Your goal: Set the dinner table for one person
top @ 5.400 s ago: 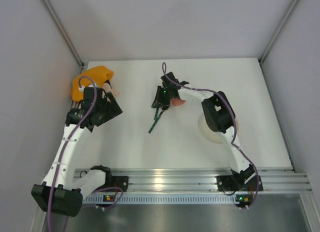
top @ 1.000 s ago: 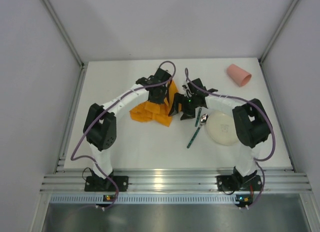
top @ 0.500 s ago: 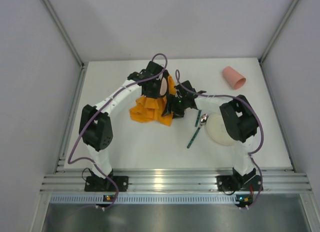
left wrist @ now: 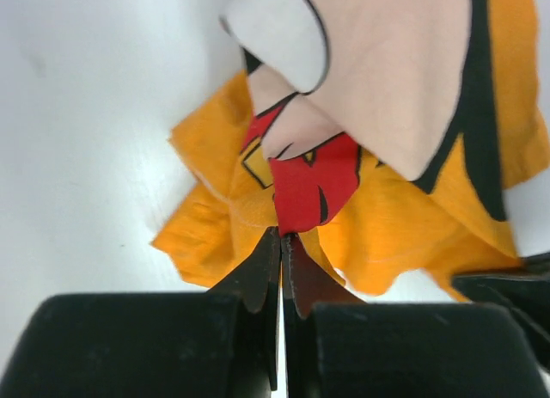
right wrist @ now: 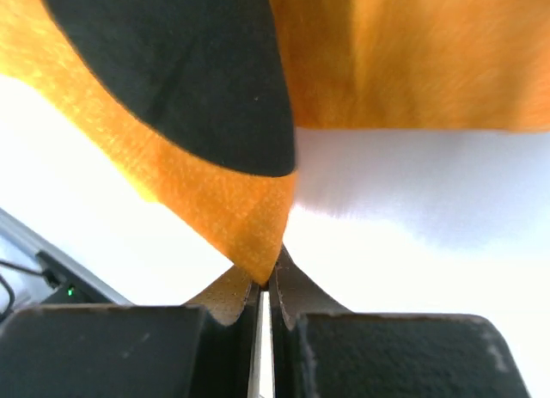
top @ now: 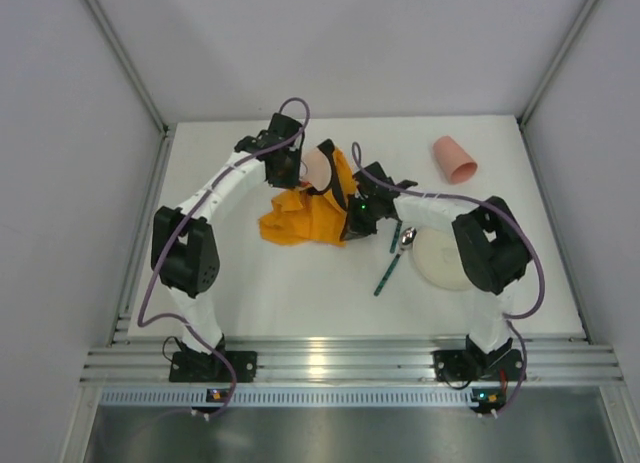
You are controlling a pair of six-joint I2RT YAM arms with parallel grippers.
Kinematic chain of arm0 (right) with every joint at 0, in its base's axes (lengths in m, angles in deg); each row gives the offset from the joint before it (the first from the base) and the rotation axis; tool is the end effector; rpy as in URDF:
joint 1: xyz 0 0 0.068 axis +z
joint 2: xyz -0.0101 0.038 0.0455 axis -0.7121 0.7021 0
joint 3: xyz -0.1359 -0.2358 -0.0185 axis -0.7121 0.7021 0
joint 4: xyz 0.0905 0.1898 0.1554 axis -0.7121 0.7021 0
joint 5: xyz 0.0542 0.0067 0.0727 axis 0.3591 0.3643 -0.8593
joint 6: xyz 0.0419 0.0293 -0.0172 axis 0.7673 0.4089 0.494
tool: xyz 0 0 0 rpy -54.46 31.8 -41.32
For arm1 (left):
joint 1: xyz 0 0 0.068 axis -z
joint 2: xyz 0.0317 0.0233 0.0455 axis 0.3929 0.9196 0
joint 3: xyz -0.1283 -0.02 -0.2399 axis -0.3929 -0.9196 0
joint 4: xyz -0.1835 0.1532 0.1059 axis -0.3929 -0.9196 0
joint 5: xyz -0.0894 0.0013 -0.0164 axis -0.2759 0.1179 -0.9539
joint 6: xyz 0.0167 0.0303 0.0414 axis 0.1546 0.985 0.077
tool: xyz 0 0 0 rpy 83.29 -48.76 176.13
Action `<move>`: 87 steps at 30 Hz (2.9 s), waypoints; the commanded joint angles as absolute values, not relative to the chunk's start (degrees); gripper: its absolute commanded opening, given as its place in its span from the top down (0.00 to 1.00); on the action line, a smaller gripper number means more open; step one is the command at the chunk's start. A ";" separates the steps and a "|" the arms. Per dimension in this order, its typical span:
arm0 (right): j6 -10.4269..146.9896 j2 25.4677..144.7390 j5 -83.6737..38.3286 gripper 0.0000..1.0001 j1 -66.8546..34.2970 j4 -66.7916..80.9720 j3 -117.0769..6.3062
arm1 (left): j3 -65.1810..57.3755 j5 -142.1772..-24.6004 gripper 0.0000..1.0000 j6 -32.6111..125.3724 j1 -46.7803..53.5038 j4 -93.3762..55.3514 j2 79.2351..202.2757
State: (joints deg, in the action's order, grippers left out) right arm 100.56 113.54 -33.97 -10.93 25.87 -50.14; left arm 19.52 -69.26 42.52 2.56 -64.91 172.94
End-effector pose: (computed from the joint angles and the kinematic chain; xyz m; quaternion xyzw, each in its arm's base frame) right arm 0.3170 0.2317 0.1624 -0.0064 0.9504 0.2871 0.1196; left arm 0.3741 -0.1760 0.2823 0.0703 0.9520 -0.0573 0.2922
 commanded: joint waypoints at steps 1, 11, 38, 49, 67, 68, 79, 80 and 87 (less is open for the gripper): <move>93.92 110.80 -26.12 1.00 -14.80 36.61 -60.84 | 23.65 -68.10 1.00 44.51 -3.17 -65.15 171.25; 95.91 133.27 -32.76 1.00 -30.81 45.77 -123.07 | 62.09 -74.78 1.00 32.65 -18.13 -64.56 184.72; 89.41 80.68 -35.60 1.00 -15.53 24.86 -27.75 | -13.67 -60.90 0.01 36.61 -15.05 -70.86 124.16; 89.33 71.88 -34.98 0.00 -13.24 33.12 -25.10 | -14.97 -66.41 0.01 33.35 -15.05 -70.18 117.99; 93.81 66.33 -37.62 0.00 -12.80 34.26 -29.49 | -10.86 -91.12 0.02 27.90 -15.05 -35.80 162.54; 93.64 66.95 -37.10 0.00 -12.80 34.53 -30.28 | -10.51 -91.47 0.02 27.90 -15.05 -34.14 165.08; 91.09 72.84 -33.40 0.00 -14.29 37.61 -37.23 | -14.62 -83.65 0.05 31.59 -22.69 -39.49 166.87; 90.74 74.06 -33.49 0.00 -14.90 37.61 -37.49 | -16.20 -84.96 0.06 31.51 -25.22 -39.14 164.77; 89.15 80.48 -33.49 0.00 -17.10 37.52 -42.76 | -23.42 -80.86 0.06 34.49 -32.54 -43.25 156.23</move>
